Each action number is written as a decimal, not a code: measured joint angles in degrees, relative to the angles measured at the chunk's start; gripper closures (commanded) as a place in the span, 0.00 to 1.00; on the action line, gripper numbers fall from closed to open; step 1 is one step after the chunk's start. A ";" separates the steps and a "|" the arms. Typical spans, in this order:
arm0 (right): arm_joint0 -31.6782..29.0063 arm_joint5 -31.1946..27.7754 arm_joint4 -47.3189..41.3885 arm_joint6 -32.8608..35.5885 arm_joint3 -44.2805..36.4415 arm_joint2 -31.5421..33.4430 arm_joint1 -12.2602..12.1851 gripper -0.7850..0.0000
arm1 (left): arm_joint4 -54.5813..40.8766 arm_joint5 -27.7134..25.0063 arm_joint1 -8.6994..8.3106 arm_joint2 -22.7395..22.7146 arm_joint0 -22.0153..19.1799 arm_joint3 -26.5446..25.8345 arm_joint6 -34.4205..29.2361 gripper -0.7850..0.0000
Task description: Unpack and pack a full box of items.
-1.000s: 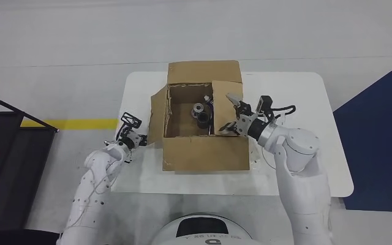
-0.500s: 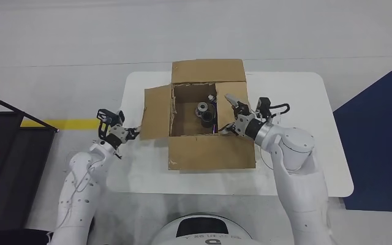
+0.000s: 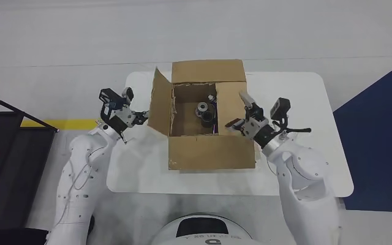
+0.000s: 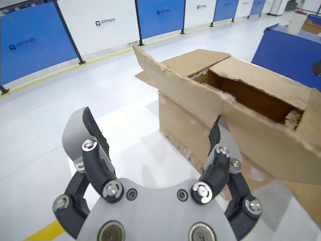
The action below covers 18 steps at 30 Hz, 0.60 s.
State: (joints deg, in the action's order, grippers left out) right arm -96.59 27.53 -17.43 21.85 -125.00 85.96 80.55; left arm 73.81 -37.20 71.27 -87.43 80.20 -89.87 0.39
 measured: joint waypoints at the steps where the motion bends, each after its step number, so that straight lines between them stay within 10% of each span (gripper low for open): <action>1: -1.15 -1.20 -0.28 -0.23 -1.01 0.39 -0.04 0.00 | -0.19 0.16 0.13 1.33 -0.79 -0.38 -1.13 0.00; 3: -3.94 -3.68 -0.09 -0.33 -3.39 1.37 -0.22 0.01 | -0.03 0.10 0.36 4.30 -2.31 -1.45 -3.52 0.00; 4: -5.12 -4.80 0.59 0.31 -4.48 1.76 -0.36 0.27 | 0.39 -0.18 0.42 5.46 -2.83 -1.85 -4.48 0.00; 5: -6.13 -5.85 1.40 1.26 -5.30 2.05 -0.50 0.30 | 1.11 -0.47 0.44 6.53 -3.34 -2.20 -5.39 0.00; 7: -6.59 -6.41 1.86 1.98 -5.66 2.20 -0.58 0.00 | 3.14 -0.88 0.48 8.68 -4.25 -2.52 -6.77 0.00; 18: -6.38 -6.15 1.70 1.76 -5.53 2.16 -0.56 0.00 | 8.70 10.60 1.19 15.14 -5.83 -5.51 -15.27 0.00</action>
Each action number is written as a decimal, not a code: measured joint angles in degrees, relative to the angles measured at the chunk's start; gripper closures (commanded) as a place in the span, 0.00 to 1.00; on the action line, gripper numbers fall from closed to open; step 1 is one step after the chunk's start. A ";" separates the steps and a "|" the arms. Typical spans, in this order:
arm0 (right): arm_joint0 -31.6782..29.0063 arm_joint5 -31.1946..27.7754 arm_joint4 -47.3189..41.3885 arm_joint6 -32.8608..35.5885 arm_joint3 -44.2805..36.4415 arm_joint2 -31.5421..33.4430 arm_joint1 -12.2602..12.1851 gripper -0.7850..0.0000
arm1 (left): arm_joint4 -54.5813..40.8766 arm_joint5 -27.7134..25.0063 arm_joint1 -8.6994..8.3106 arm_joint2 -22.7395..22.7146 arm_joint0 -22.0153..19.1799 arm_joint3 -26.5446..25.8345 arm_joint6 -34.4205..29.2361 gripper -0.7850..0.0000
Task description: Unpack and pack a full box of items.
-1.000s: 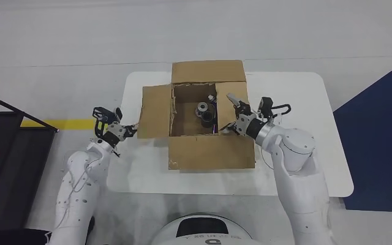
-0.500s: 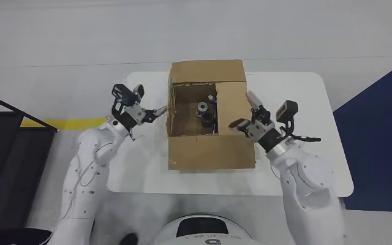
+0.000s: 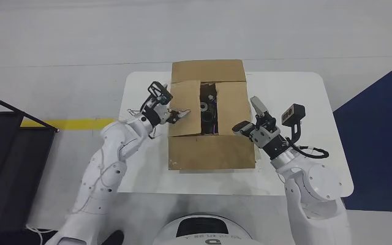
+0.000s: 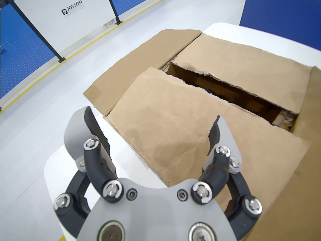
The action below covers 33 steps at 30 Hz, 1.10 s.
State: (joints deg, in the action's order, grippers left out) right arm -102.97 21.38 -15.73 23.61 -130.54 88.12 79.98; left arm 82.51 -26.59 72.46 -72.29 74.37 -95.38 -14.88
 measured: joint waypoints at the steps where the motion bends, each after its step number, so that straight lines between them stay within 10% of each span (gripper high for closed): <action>1: 0.00 0.00 0.00 0.00 0.00 0.00 0.00 0.00 | 0.82 0.82 0.07 0.67 -0.05 -0.15 -0.64 0.00; 12: 0.00 0.00 0.00 0.00 0.00 0.00 0.00 0.00 | 1.68 8.39 1.90 9.47 -4.62 3.60 -2.35 0.00; 33: 0.00 0.00 0.00 0.00 0.00 0.00 0.00 0.00 | 1.63 8.47 1.90 9.48 -4.64 3.62 -2.31 0.00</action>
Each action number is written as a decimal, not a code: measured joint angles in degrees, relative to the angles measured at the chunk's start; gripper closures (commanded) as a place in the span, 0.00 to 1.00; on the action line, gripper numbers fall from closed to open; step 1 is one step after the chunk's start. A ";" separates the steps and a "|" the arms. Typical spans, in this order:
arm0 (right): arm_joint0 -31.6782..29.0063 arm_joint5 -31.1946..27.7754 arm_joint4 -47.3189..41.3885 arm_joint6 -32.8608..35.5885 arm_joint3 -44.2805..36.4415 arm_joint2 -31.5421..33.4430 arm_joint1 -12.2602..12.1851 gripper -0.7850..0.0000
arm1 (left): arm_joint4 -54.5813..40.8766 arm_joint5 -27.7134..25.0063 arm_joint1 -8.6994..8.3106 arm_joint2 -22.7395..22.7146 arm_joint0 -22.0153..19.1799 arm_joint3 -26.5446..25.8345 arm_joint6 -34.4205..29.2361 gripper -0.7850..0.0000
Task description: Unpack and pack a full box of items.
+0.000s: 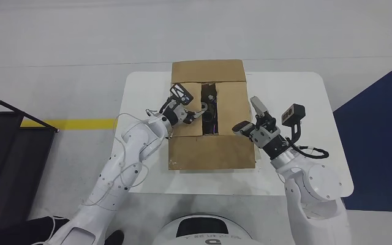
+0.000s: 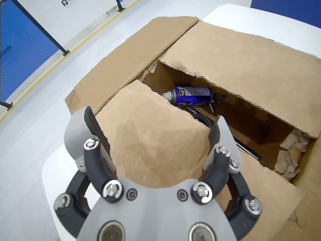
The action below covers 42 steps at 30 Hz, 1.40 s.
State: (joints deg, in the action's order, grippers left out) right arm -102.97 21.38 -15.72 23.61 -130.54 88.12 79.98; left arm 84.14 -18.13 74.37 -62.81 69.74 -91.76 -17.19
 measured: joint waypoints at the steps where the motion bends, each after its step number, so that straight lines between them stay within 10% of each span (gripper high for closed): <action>1: 0.00 0.00 0.00 0.00 0.00 0.00 0.00 0.00 | 0.00 0.00 0.00 0.00 0.00 0.00 0.00 0.00; 14: 12.38 -5.05 2.28 -20.68 15.25 -2.39 1.06 0.00 | 1.05 2.56 0.46 2.09 -0.01 3.10 2.42 0.00; 23: 13.12 -4.36 1.47 -21.84 16.67 -2.21 1.22 0.00 | 1.11 2.72 0.48 2.19 -0.09 3.24 2.40 0.00; 30: 26.43 -5.16 -4.92 -42.52 35.46 -2.05 2.91 0.00 | 1.11 2.72 0.48 2.18 -0.09 3.24 2.40 0.00; 42: 44.48 -20.11 -0.65 -47.83 64.84 -12.43 5.66 0.00 | 1.11 2.72 0.49 2.19 -0.09 3.24 2.40 0.00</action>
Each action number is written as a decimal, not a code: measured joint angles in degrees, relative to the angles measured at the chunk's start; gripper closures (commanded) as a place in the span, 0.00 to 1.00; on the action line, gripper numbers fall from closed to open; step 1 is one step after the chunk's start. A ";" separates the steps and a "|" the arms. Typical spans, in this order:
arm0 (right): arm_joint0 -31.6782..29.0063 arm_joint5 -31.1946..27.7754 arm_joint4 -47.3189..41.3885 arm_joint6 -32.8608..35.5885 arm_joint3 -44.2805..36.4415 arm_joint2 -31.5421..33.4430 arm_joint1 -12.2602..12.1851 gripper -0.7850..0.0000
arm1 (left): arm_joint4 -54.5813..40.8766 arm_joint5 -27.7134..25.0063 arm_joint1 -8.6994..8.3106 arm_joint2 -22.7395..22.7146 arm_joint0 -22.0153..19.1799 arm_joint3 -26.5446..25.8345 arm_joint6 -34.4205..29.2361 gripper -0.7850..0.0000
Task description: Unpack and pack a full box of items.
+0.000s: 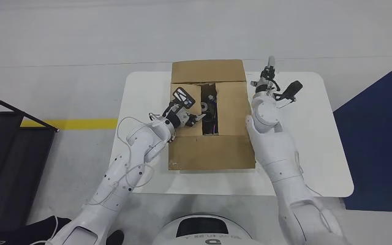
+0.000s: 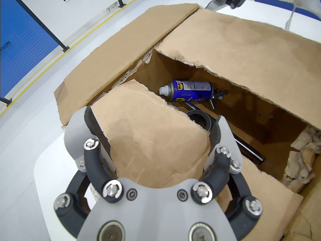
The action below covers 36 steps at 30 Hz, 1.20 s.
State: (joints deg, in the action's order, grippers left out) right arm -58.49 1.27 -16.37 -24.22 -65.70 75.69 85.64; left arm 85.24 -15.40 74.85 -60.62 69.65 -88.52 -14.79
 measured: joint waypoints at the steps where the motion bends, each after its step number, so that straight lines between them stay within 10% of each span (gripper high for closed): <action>1: 0.68 -0.82 -0.24 -0.01 1.21 -0.23 0.17 0.00 | 0.00 0.00 0.00 0.00 0.00 0.00 0.00 0.00; 22: -1.62 -3.53 -10.44 13.56 -3.88 4.68 0.34 0.00 | -0.03 -0.05 0.00 0.00 0.04 -0.15 0.09 0.00; 36: -9.71 6.69 -2.48 15.41 -20.97 5.43 -0.70 0.00 | -2.92 -9.23 -2.75 -10.63 10.91 -19.81 3.00 0.00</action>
State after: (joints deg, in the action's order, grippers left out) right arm -68.20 7.96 -18.85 -8.81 -86.67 81.12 84.94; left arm 82.32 -24.64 72.11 -71.25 80.56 -108.33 -11.79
